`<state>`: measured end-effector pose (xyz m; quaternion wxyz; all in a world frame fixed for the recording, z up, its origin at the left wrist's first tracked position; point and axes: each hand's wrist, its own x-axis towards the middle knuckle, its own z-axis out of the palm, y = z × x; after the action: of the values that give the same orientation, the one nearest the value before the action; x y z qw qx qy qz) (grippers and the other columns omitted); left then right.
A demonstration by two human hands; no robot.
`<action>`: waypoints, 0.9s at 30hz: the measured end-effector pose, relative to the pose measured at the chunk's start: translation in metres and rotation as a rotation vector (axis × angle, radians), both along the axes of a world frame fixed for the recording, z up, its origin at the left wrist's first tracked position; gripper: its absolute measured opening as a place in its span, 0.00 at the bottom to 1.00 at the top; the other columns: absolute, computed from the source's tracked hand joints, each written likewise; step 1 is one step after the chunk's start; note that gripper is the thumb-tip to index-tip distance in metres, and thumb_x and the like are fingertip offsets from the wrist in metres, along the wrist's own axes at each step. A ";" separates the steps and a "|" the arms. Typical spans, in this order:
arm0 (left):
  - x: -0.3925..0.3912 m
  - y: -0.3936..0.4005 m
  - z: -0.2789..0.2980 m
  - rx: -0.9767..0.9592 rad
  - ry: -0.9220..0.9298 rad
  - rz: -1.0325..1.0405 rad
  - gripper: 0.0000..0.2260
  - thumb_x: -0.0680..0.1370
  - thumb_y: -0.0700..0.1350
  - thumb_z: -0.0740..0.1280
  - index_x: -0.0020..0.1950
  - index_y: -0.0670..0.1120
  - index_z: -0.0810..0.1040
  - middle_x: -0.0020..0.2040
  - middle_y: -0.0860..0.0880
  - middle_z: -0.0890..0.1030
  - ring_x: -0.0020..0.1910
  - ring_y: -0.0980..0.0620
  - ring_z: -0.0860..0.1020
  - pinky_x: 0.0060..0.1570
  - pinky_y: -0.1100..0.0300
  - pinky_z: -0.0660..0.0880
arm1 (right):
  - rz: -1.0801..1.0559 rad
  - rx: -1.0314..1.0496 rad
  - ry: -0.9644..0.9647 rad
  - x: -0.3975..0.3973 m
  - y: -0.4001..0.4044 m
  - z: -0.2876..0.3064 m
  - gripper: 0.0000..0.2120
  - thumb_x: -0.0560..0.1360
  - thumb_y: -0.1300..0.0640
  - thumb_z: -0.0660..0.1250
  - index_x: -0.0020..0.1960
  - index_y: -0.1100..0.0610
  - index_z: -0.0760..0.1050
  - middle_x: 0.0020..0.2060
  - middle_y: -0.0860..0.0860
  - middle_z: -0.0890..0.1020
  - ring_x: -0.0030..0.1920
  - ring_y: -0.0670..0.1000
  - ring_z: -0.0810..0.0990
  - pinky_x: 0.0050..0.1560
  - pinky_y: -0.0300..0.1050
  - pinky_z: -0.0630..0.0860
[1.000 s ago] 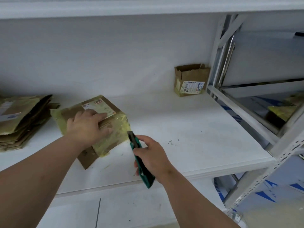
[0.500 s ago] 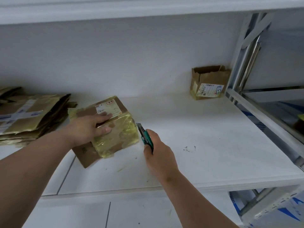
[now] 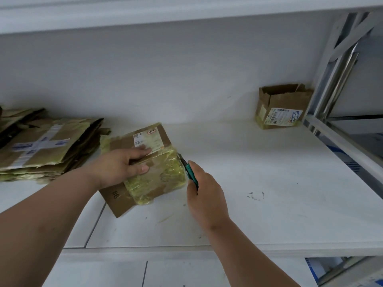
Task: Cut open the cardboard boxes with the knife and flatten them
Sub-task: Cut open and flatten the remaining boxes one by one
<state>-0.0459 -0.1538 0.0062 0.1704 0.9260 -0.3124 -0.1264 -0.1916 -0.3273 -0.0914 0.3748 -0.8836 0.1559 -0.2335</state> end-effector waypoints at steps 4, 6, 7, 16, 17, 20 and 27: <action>0.002 0.001 -0.007 -0.007 -0.018 -0.007 0.26 0.77 0.58 0.67 0.74 0.64 0.64 0.75 0.64 0.61 0.74 0.57 0.63 0.69 0.60 0.61 | -0.012 -0.016 0.015 0.000 0.002 -0.002 0.25 0.82 0.57 0.57 0.78 0.44 0.60 0.55 0.50 0.78 0.54 0.52 0.78 0.54 0.50 0.77; 0.003 0.002 -0.009 -0.004 -0.024 -0.011 0.26 0.77 0.58 0.67 0.74 0.64 0.64 0.75 0.64 0.60 0.74 0.56 0.64 0.69 0.60 0.62 | -0.015 -0.039 0.023 0.000 0.003 -0.001 0.26 0.81 0.58 0.56 0.78 0.45 0.61 0.53 0.50 0.78 0.51 0.53 0.78 0.52 0.51 0.77; 0.003 0.002 -0.010 -0.004 -0.027 -0.014 0.26 0.77 0.57 0.67 0.74 0.64 0.64 0.76 0.64 0.60 0.74 0.56 0.64 0.69 0.60 0.62 | -0.016 -0.042 0.030 0.000 0.002 -0.001 0.25 0.81 0.58 0.56 0.77 0.45 0.61 0.52 0.51 0.78 0.51 0.53 0.78 0.52 0.50 0.77; 0.000 0.001 -0.022 0.012 -0.055 -0.045 0.26 0.78 0.56 0.67 0.74 0.63 0.64 0.75 0.66 0.58 0.75 0.59 0.61 0.68 0.62 0.60 | -0.023 -0.079 0.136 -0.011 -0.001 -0.004 0.25 0.81 0.58 0.54 0.76 0.45 0.62 0.50 0.50 0.79 0.50 0.53 0.78 0.50 0.47 0.75; 0.001 0.001 -0.022 0.015 -0.059 -0.046 0.26 0.78 0.56 0.67 0.75 0.63 0.64 0.76 0.66 0.58 0.75 0.59 0.60 0.69 0.61 0.60 | -0.024 -0.084 0.142 -0.012 -0.001 -0.004 0.25 0.81 0.58 0.54 0.76 0.45 0.62 0.50 0.50 0.79 0.50 0.53 0.78 0.50 0.47 0.75; 0.002 0.001 -0.023 0.025 -0.070 -0.052 0.26 0.78 0.56 0.67 0.75 0.63 0.63 0.76 0.64 0.58 0.75 0.58 0.61 0.70 0.60 0.61 | -0.039 -0.076 0.131 -0.014 0.000 -0.004 0.24 0.81 0.58 0.55 0.76 0.45 0.63 0.51 0.50 0.79 0.51 0.53 0.79 0.51 0.48 0.76; 0.004 0.002 -0.023 0.059 -0.091 -0.057 0.26 0.78 0.58 0.66 0.75 0.63 0.63 0.77 0.64 0.59 0.74 0.57 0.62 0.68 0.59 0.63 | -0.047 -0.081 0.113 -0.011 0.004 -0.003 0.24 0.80 0.58 0.55 0.75 0.44 0.63 0.49 0.49 0.79 0.49 0.53 0.78 0.49 0.48 0.77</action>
<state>-0.0423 -0.1518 -0.0164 0.1250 0.9261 -0.3420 -0.0983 -0.2029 -0.3232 -0.0942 0.3239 -0.9059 0.1880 -0.1979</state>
